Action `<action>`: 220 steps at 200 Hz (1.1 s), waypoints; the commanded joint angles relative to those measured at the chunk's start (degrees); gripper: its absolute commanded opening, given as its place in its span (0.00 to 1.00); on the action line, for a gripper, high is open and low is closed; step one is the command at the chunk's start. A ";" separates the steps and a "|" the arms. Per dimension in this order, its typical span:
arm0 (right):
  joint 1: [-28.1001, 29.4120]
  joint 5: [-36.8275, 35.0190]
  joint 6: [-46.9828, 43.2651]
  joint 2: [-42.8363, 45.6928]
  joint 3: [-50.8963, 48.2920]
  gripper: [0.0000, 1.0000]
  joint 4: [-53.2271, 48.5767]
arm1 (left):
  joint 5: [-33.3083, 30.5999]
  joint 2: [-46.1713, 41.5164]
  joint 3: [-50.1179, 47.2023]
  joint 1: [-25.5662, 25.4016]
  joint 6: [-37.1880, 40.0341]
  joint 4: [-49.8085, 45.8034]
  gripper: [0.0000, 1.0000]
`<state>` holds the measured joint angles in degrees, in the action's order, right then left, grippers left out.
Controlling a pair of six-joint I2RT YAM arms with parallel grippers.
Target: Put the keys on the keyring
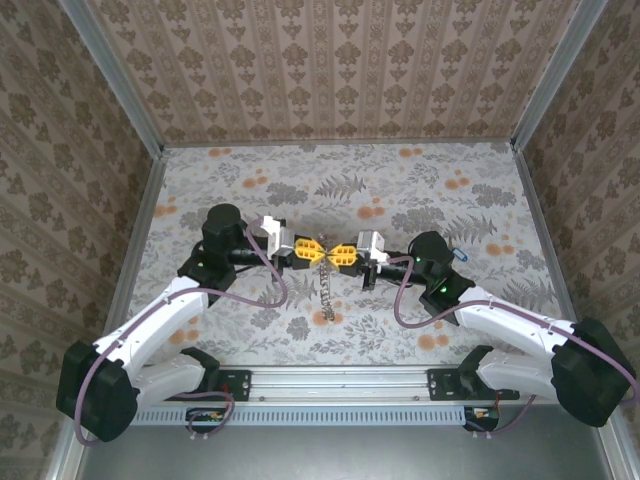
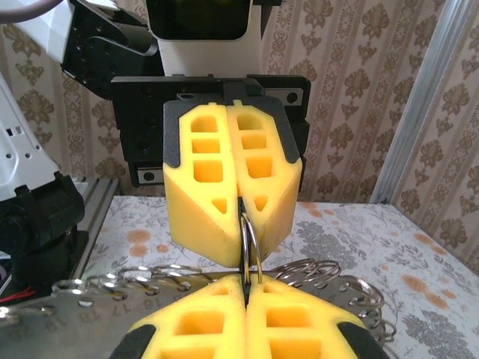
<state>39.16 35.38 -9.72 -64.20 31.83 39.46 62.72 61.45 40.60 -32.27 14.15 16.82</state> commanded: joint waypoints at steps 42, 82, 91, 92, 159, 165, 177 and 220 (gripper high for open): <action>0.34 -1.81 -8.53 2.01 7.54 0.00 -20.69 | -2.86 -0.79 4.23 -0.34 12.11 -19.53 0.28; 0.90 -2.57 -9.60 0.28 9.33 0.00 -24.24 | -3.14 1.21 5.60 -0.83 13.42 -22.58 0.23; 1.09 -2.82 -9.78 -0.04 9.62 0.00 -24.68 | -3.53 1.22 5.58 -1.03 13.30 -22.12 0.23; 1.14 -2.84 -9.79 -0.09 9.64 0.00 -24.78 | -3.55 1.22 5.56 -1.03 13.33 -22.06 0.23; 1.27 -0.37 -9.67 0.37 8.56 0.00 -22.37 | -5.90 1.89 6.67 -2.01 17.66 -27.10 0.00; 1.27 -0.10 -9.47 0.68 7.98 0.00 -21.41 | -5.78 1.63 6.54 -2.00 17.81 -26.90 0.00; 1.19 0.16 -8.83 1.25 6.79 0.04 -19.43 | -5.51 0.69 5.97 -2.00 17.27 -25.12 0.00; 0.11 2.37 -5.22 2.41 2.82 0.17 -12.25 | -1.47 -1.56 3.97 -1.57 10.65 -13.93 0.00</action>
<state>39.72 34.74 -17.41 -63.64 36.49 19.75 57.23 61.95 45.25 -33.71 28.42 -4.60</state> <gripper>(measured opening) 0.159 0.046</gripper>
